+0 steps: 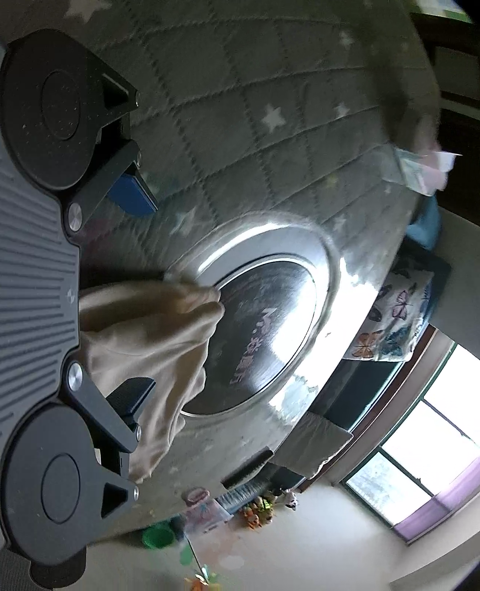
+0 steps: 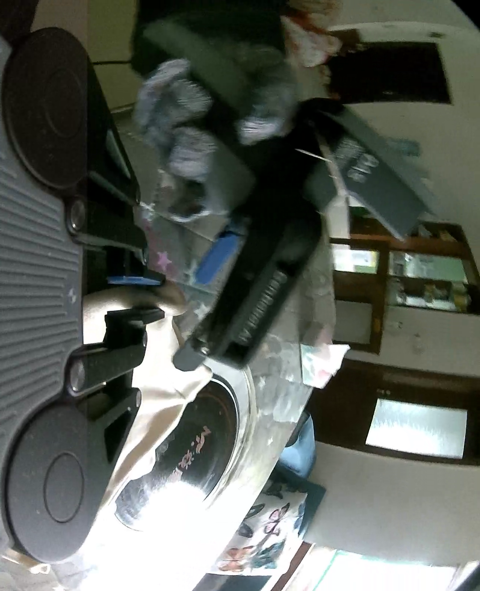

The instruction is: Fold clothes

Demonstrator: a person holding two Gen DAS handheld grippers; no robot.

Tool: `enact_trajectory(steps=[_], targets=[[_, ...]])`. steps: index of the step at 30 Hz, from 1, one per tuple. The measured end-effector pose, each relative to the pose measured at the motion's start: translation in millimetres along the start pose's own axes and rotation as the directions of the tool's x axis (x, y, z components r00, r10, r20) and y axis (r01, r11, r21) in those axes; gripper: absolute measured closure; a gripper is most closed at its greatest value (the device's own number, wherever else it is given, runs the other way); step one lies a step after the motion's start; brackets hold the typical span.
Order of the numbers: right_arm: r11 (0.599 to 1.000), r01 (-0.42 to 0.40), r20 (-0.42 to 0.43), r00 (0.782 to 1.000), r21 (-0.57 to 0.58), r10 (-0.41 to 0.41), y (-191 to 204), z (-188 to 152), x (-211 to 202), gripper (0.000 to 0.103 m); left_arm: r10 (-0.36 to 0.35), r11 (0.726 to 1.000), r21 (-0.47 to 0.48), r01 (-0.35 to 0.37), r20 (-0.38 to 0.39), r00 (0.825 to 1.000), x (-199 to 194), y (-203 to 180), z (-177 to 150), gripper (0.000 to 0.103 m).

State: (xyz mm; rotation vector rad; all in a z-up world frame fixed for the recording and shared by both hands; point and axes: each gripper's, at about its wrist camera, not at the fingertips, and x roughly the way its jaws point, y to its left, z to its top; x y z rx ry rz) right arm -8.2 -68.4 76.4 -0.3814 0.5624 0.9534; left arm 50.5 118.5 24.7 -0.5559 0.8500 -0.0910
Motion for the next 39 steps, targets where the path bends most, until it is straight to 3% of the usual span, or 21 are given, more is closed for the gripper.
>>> enact_trajectory(steps=[6,9,12,14,17,21,23,26,29,35,39], targets=[[0.998,-0.023,0.036,0.999,0.062,0.021,-17,-6,-22,0.094,-0.066,0.996,-0.063,0.064,-0.036,0.997,9,-6,2,0.015],[0.997,-0.031,0.046,0.999,0.072,0.028,-18,-11,-27,0.094,-0.088,0.993,-0.087,0.084,-0.049,0.995,14,-9,2,0.027],[0.995,-0.024,0.048,0.999,0.092,0.020,-22,-16,-28,0.094,-0.097,0.990,-0.108,0.090,-0.062,0.993,18,-8,2,0.046],[0.994,-0.006,0.048,0.999,0.111,0.001,-28,-20,-31,0.094,-0.096,0.989,-0.121,0.088,-0.067,0.993,20,-6,1,0.066],[0.990,0.021,0.047,0.999,0.138,-0.027,-37,-26,-35,0.089,-0.091,0.988,-0.130,0.082,-0.069,0.993,21,-3,0,0.077],[0.983,0.056,0.044,0.997,0.175,-0.065,-49,-34,-41,0.077,-0.083,0.990,-0.122,0.074,-0.065,0.994,21,-2,0,0.079],[0.978,0.074,0.043,0.996,0.193,-0.084,-55,-38,-43,0.053,-0.077,0.991,-0.110,0.071,-0.060,0.995,21,-3,-1,0.079],[0.970,0.100,0.039,0.993,0.220,-0.112,-64,-44,-48,0.051,-0.072,0.993,-0.097,0.066,-0.054,0.996,20,-5,-2,0.079],[0.946,0.166,0.012,0.984,0.279,-0.177,-86,-57,-53,0.042,-0.071,0.993,-0.095,0.067,-0.048,0.996,20,-5,-3,0.079],[0.864,0.284,-0.040,0.955,0.417,-0.295,-133,-81,-59,0.042,-0.063,0.995,-0.082,0.060,-0.044,0.997,20,-7,-4,0.079],[0.794,0.306,-0.062,0.944,0.525,-0.324,-165,-98,-59,0.043,-0.056,0.996,-0.073,0.053,-0.043,0.998,21,-9,-4,0.079]])
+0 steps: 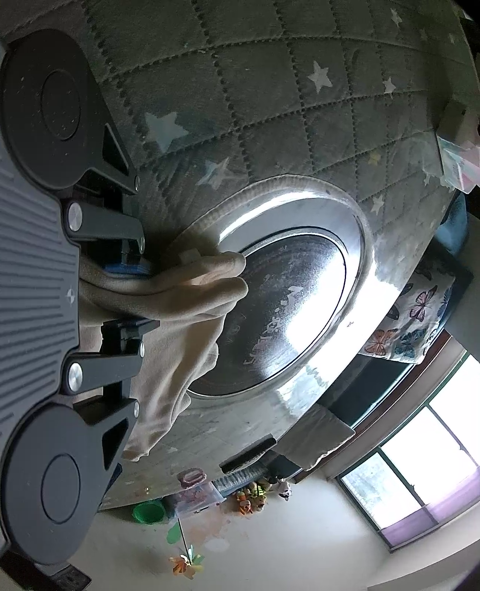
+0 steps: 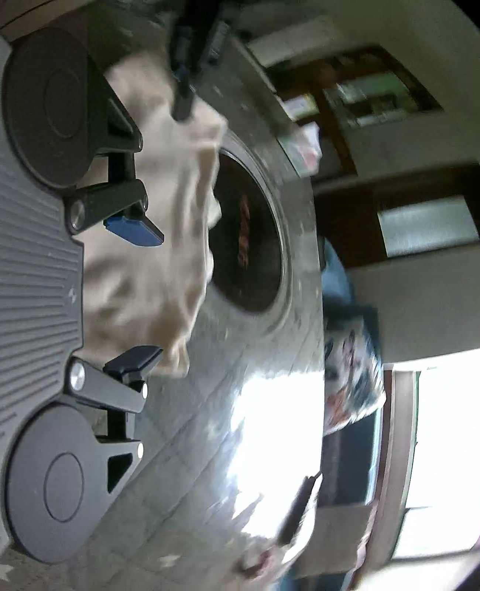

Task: Fold clothes
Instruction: 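Lift the sweatshirt with both grippers and carry it across the table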

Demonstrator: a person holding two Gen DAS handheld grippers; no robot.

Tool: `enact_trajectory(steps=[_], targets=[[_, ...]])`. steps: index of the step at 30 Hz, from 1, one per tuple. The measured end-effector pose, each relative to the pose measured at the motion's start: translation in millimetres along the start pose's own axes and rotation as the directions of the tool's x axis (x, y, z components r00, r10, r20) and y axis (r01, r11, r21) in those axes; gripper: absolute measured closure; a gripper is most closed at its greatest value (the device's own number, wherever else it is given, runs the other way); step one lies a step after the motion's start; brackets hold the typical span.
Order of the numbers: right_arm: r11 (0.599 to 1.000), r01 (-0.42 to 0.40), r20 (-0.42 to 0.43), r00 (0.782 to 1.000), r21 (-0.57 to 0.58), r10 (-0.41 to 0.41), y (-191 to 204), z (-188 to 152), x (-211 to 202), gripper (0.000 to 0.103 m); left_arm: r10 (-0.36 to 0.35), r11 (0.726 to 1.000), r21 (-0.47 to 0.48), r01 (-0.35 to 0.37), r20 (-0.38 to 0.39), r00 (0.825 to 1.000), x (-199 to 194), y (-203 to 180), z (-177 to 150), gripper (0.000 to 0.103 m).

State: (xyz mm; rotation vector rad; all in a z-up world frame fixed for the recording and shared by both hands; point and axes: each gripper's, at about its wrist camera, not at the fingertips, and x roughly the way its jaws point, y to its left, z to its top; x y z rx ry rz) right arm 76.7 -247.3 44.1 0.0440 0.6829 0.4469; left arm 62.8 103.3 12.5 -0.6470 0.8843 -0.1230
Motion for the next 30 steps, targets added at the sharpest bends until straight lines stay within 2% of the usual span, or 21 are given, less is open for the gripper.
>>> enact_trajectory(steps=[6,7,10,12,13,14,19,23,30], targets=[[0.988,0.010,-0.016,1.000,0.153,-0.008,-34,-3,10,0.048,0.018,1.000,0.024,-0.018,0.006,1.000,2,-4,0,0.079],[0.984,0.004,-0.019,1.000,0.176,-0.001,-37,-4,14,0.052,0.021,0.999,0.029,-0.022,0.007,1.000,2,-5,0,0.079],[0.980,-0.015,-0.011,1.000,0.201,0.018,-39,-6,17,0.055,0.029,0.998,0.047,-0.029,0.012,1.000,1,-9,1,0.079],[0.976,-0.027,-0.011,0.999,0.214,0.030,-39,-6,18,0.072,0.032,0.998,0.061,-0.033,0.015,0.999,0,-13,2,0.079],[0.974,-0.034,-0.013,0.999,0.225,0.038,-39,-6,19,0.084,0.033,0.997,0.068,-0.035,0.017,0.999,-1,-15,2,0.080],[0.971,-0.041,-0.012,0.999,0.234,0.045,-39,-7,19,0.091,0.035,0.997,0.075,-0.036,0.019,0.999,-2,-17,3,0.081],[0.965,-0.064,0.031,0.998,0.253,0.058,-38,-8,6,0.093,0.042,0.993,0.110,-0.045,0.029,0.999,-5,-27,6,0.085],[0.964,-0.075,0.087,0.995,0.256,0.054,-40,-5,-15,0.094,0.014,0.986,0.166,-0.020,0.039,0.999,-5,-52,13,0.086],[0.966,-0.020,0.163,0.986,0.257,-0.023,-56,5,-55,0.095,-0.040,0.966,0.255,0.033,0.024,0.999,18,-106,17,0.087]])
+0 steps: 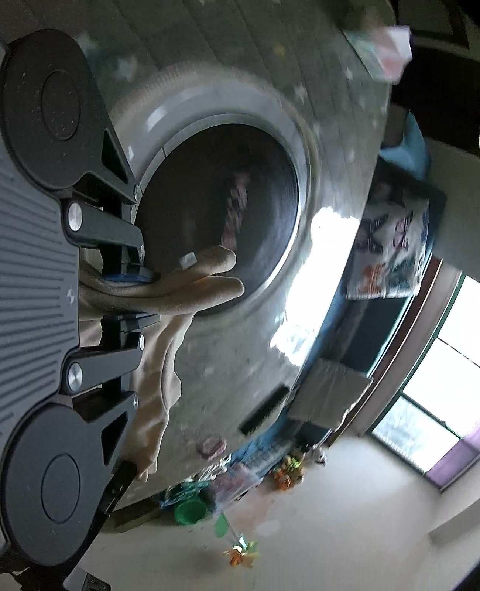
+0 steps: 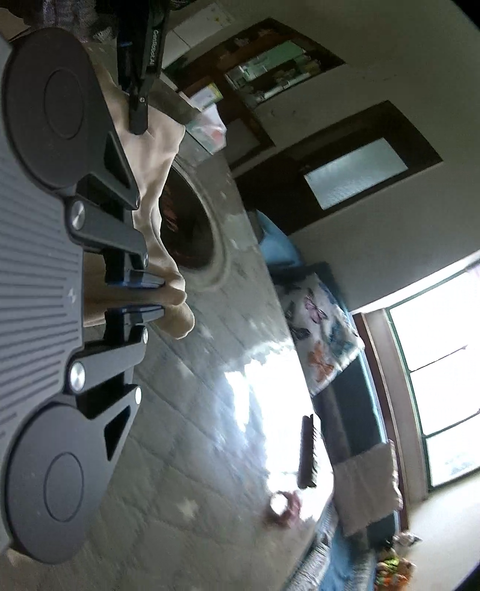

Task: Fold clothes
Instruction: 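Lift the sweatshirt with both grippers and carry it across the table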

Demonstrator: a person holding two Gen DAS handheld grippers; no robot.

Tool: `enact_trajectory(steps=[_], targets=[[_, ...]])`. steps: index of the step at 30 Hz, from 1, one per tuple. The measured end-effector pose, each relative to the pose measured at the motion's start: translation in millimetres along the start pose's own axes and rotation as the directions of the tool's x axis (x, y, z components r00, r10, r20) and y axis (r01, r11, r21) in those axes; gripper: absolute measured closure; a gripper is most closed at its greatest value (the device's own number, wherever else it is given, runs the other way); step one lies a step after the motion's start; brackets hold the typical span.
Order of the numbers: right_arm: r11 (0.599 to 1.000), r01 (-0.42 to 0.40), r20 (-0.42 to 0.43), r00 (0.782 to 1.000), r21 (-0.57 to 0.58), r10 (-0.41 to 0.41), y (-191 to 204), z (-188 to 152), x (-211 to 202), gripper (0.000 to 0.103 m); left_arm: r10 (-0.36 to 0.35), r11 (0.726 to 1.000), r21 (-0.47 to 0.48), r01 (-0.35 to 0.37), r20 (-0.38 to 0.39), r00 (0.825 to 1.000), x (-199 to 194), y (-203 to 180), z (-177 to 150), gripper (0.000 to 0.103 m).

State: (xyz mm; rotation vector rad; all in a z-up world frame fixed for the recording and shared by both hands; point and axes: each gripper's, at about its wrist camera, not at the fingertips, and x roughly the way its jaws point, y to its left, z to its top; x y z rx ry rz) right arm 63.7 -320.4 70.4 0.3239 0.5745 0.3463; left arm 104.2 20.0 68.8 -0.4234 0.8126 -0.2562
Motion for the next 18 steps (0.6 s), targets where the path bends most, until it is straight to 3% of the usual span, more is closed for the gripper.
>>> enact_trajectory(steps=[8,18], targets=[[0.993,0.115,0.072,0.991,-0.010,-0.113,-32,31,-29,0.097,-0.062,0.996,0.068,0.064,-0.031,0.998,47,-62,17,0.087],[0.978,0.206,0.114,0.971,0.026,-0.208,-82,62,-32,0.097,-0.069,0.988,0.136,0.077,-0.059,0.996,98,-123,36,0.087]])
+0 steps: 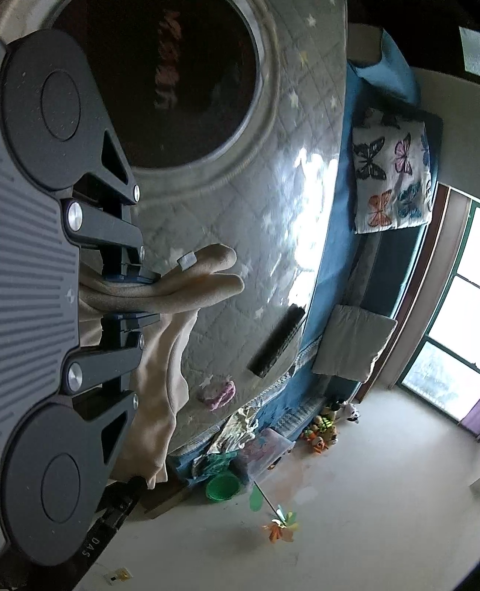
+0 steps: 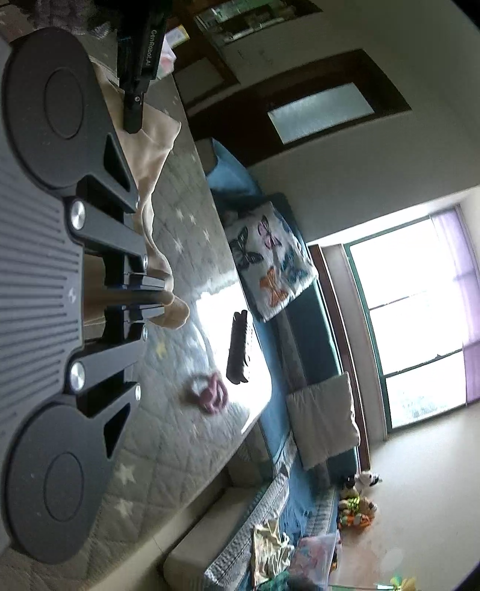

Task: Fold clothes
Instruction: 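Lift the sweatshirt with both grippers and carry it across the table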

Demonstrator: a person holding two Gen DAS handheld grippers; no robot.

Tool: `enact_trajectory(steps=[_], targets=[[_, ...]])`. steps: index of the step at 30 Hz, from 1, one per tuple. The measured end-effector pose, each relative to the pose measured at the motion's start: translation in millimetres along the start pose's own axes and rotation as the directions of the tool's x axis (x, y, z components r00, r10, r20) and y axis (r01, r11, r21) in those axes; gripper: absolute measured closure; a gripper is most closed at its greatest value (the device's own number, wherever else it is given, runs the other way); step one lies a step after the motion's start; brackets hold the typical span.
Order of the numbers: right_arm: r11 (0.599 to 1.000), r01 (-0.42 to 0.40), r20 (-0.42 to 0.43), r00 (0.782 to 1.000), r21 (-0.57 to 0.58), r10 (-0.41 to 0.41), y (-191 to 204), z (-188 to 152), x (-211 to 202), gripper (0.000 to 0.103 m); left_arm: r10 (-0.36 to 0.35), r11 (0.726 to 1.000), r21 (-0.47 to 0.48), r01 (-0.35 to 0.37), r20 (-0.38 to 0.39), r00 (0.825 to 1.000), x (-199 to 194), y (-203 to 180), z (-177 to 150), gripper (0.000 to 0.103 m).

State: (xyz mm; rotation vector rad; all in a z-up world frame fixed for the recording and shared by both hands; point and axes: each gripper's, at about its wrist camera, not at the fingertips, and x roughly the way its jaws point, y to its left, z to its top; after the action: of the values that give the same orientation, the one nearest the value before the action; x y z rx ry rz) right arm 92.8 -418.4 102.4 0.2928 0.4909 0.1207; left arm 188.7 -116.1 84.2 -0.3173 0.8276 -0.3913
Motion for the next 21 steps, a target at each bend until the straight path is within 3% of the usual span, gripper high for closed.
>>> enact_trajectory(steps=[12,18,21], targets=[[0.996,0.088,-0.025,0.996,0.009,-0.088,-38,7,23,0.097,0.031,0.998,0.060,-0.030,-0.030,0.999,36,-22,8,0.095],[0.991,0.134,-0.037,0.990,0.006,-0.134,-48,1,31,0.092,0.060,0.996,0.064,-0.058,-0.039,0.997,40,-17,8,0.094],[0.991,0.134,-0.039,0.990,0.002,-0.134,-48,0,31,0.085,0.070,0.996,0.060,-0.067,-0.046,0.996,42,-15,6,0.094]])
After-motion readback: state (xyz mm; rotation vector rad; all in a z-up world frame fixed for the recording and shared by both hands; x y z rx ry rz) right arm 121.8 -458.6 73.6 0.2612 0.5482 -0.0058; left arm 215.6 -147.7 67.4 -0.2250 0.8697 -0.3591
